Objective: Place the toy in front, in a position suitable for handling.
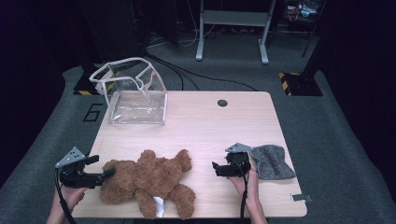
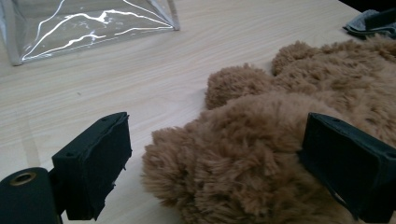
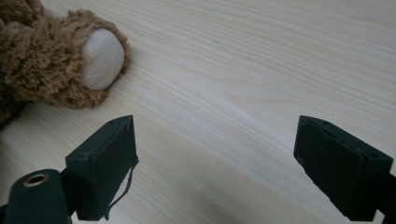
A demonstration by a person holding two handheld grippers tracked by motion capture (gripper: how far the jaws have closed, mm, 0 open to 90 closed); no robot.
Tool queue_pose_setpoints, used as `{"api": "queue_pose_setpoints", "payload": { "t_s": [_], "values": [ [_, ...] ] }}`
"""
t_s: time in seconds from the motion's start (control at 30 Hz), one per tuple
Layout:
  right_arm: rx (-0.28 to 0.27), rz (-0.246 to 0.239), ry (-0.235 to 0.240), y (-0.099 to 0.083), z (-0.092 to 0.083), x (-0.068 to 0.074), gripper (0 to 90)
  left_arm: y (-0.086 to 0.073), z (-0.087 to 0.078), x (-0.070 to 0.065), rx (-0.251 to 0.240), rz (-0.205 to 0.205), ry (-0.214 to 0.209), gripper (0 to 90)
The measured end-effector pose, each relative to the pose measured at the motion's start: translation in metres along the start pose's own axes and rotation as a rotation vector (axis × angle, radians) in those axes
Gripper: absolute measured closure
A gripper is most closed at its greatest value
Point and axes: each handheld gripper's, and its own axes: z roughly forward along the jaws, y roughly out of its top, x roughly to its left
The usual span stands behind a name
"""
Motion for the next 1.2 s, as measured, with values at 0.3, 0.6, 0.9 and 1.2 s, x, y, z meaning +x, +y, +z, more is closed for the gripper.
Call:
{"api": "queue_pose_setpoints", "payload": {
  "t_s": [0.3, 0.6, 0.9, 1.2],
  "values": [
    [-0.017, -0.025, 0.060, 0.017, 0.006, 0.015, 12.8, -0.003, 0.005, -0.013, 0.047, 0.054, -0.046, 9.0],
    [0.016, -0.096, 0.135, 0.031, 0.033, 0.042, 13.6, -0.008, 0.008, -0.016, 0.073, 0.065, -0.064, 16.3],
    [0.074, -0.169, 0.207, 0.039, 0.058, 0.062, 24.8, -0.009, 0.014, -0.015, 0.126, 0.066, -0.106, 31.7],
    [0.122, -0.188, 0.247, 0.037, 0.073, 0.071, 45.7, -0.012, 0.020, -0.016, 0.153, 0.067, -0.085, 43.2]
  ]
}}
